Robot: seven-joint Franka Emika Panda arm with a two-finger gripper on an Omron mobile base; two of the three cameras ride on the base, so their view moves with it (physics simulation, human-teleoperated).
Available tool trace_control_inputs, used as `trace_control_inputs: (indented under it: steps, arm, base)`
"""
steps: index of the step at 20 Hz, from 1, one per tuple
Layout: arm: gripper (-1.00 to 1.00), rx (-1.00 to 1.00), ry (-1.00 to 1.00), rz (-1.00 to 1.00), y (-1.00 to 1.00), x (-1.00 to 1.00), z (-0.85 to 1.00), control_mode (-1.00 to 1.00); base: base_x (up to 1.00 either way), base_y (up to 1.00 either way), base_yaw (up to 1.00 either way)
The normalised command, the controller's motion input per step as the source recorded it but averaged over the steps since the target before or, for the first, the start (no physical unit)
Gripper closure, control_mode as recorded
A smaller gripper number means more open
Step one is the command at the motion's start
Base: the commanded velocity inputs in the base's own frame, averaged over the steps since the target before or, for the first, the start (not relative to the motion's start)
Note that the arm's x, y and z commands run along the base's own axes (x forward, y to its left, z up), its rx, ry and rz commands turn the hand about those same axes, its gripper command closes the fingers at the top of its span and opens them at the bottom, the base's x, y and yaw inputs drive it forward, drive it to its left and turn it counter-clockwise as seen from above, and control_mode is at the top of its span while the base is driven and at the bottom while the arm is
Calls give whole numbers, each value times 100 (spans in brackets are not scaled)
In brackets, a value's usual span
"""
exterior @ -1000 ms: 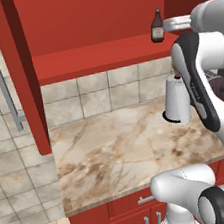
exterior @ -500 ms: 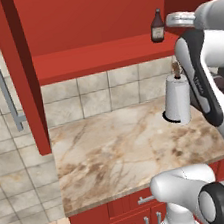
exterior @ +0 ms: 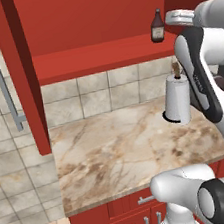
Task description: Move the ketchup and ketchup from the cabinet to the dining counter.
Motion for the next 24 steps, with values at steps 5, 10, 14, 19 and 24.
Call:
trace_control_inputs:
  steps: [5, 10, 14, 19, 24]
  arm:
    - [-100, 0, 0, 0, 0, 21, -1, -100]
    - [-100, 0, 0, 0, 1, 25, -2, -100]
    - [-100, 0, 1, -1, 0, 23, 0, -100]
    - [-100, 0, 4, -5, 1, 25, 0, -100]
    - [-100, 0, 0, -4, 0, 32, -3, -100]
  base:
    - [0, 0, 0]
    - [0, 0, 0]
    - [0, 0, 0]
    - [0, 0, 0]
    - [0, 0, 0]
